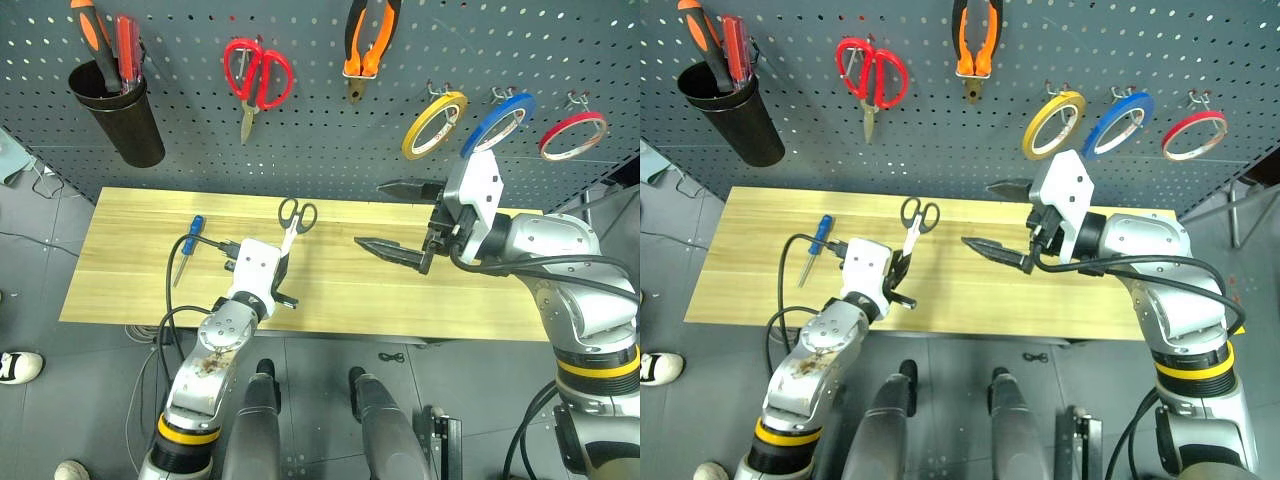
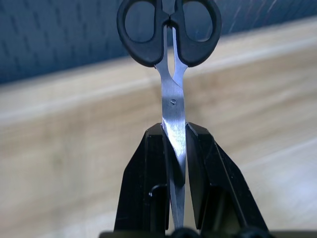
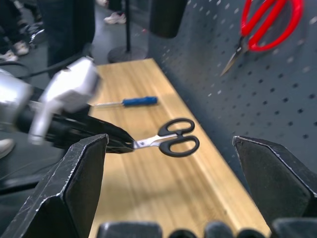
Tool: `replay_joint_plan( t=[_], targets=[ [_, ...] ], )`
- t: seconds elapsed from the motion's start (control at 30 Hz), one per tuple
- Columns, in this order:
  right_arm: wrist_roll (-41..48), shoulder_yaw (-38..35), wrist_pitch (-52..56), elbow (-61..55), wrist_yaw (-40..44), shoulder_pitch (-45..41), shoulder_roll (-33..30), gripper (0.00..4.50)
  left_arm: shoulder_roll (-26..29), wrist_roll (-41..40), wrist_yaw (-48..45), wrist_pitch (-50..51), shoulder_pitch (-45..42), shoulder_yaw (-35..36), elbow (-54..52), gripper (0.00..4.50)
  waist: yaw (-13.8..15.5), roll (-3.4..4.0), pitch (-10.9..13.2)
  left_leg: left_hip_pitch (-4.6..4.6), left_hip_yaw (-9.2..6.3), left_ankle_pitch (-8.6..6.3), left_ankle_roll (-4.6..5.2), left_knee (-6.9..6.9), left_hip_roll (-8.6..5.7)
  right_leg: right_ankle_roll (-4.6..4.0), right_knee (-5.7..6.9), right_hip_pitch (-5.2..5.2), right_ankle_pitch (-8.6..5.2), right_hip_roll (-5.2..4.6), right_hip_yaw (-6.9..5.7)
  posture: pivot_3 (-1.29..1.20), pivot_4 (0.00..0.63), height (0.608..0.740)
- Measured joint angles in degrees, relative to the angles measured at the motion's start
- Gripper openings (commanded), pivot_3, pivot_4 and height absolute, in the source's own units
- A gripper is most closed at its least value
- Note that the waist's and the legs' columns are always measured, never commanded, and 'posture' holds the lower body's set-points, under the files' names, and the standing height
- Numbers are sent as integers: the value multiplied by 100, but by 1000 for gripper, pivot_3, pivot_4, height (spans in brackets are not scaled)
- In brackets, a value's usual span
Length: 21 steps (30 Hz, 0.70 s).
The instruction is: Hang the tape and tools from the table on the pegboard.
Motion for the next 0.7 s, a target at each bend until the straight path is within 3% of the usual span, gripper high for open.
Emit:
replay_joint_plan(
  t=[0.27,0.7],
  targets=[
    [238,-230,-66,-119,-175,-103,84,4500,93,147,-99,-1362,92,258,-317,69,4,0,0,-2,0,0,0,0,0,1,-4,0,0,0,0,10,384,740],
    [685,-222,174,-125,-452,-832,306,4500,-40,348,318,-1412,-1104,888,-206,69,8,-1,-1,-5,-2,0,2,1,-1,1,-5,0,1,0,-3,21,377,740]
  ],
)
